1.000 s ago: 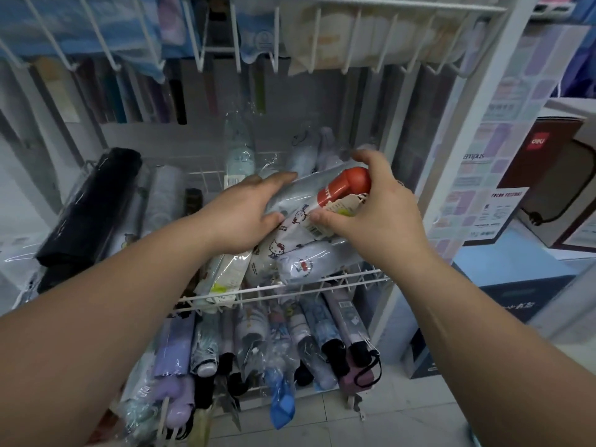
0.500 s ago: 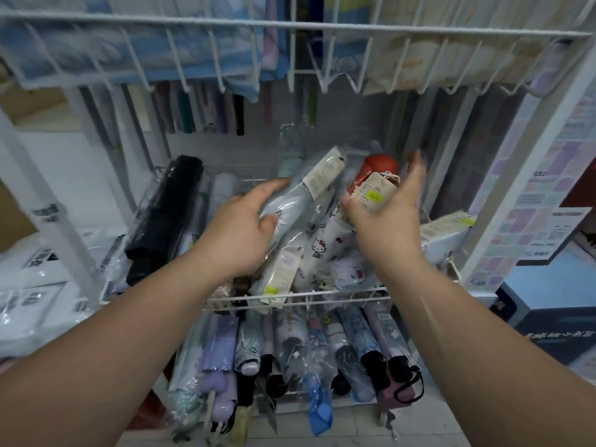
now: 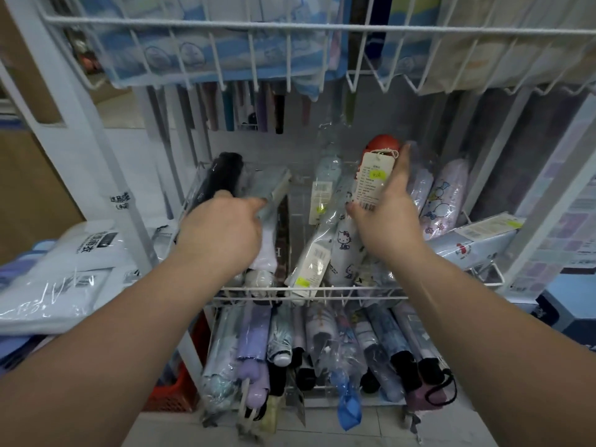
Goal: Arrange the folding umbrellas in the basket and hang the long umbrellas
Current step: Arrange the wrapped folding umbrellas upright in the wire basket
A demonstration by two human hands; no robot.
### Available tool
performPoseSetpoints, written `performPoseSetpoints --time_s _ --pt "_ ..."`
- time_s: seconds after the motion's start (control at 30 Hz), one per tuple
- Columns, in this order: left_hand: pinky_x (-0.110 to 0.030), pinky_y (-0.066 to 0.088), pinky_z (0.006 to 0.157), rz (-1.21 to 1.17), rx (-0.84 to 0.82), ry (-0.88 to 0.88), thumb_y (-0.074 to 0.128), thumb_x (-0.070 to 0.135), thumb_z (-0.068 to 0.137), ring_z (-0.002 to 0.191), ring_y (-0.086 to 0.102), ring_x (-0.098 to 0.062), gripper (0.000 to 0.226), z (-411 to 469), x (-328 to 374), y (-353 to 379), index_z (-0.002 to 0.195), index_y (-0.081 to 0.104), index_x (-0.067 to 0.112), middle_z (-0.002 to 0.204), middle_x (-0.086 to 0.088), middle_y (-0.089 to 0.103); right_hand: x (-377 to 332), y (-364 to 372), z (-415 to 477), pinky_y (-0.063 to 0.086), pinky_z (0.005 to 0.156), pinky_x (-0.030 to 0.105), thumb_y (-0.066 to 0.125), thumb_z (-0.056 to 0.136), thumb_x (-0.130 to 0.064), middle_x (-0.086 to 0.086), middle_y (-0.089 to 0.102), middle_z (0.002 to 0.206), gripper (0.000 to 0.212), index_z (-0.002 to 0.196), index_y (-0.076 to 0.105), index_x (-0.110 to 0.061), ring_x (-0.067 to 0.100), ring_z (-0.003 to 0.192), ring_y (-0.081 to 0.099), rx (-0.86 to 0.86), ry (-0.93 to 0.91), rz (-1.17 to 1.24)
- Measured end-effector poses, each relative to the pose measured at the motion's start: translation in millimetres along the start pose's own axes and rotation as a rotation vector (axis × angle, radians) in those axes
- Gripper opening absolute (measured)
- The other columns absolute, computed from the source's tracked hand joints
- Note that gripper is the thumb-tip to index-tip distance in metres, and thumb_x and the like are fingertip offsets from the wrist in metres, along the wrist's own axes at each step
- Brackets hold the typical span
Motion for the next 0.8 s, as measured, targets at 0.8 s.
performPoseSetpoints --time_s 0.8 --pt "-0.043 0.039 0.095 0.251 -0.006 0.109 0.047 0.063 0.087 0.116 0.043 -0.028 0.056 -0.5 -9.9 -1.1 0.129 0.063 0.03 0.12 -0.005 0.049 -30.5 100.6 18.7 0.045 0.077 0.024 0.065 0.09 -0.025 0.008 0.068 0.116 0.04 0.129 0.058 -0.018 0.03 0.103 0.065 -0.285 -0.109 -0.374"
Point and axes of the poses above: each hand's wrist, its own z-axis towards the middle knuckle, its own y-axis out of the palm, x = y × z, the point moved 7 cm from there along z, towards the middle knuckle
